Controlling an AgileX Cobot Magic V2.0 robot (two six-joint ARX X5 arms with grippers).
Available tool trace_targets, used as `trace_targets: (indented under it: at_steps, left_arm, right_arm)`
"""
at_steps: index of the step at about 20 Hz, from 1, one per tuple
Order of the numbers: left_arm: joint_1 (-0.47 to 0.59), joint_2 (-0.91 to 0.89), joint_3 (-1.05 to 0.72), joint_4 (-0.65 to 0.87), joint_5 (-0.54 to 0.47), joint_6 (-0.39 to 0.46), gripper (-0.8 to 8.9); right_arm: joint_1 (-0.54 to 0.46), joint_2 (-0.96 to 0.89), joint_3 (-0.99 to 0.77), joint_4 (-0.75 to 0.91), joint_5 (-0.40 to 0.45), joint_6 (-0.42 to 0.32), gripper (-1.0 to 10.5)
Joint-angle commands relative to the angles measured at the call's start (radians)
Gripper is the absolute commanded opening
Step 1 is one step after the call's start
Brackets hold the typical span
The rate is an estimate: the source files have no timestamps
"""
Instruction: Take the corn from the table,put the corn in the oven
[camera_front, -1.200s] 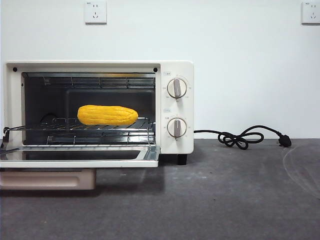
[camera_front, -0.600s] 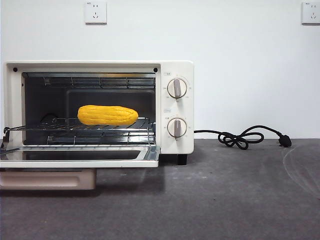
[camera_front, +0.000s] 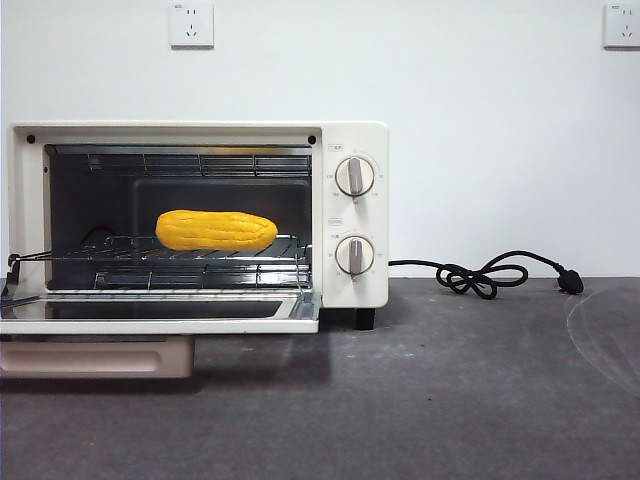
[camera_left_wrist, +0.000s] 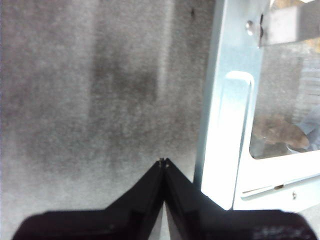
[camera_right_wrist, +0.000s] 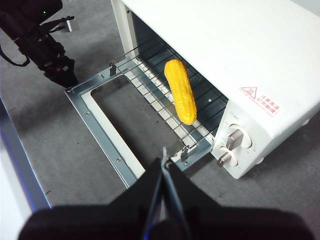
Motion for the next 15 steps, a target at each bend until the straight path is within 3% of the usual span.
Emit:
trace_targets:
  at_steps: [1,8,15]
  left_arm:
    - [0.007,0.008,-0.009,-0.018,0.102,0.011,-0.09]
    - [0.069,-0.019,-0.009,0.035,0.333,-0.020,-0.09]
    - [0.102,-0.095,-0.009,0.171,0.516,-0.145,-0.09]
  right_arm:
    - [0.000,0.004,0.002,0.003,-0.003,-0.006,-0.2]
    - [0.000,0.004,0.002,-0.009,-0.002,-0.005,-0.2]
    - [0.000,0.004,0.002,-0.010,-0.002,-0.005,-0.2]
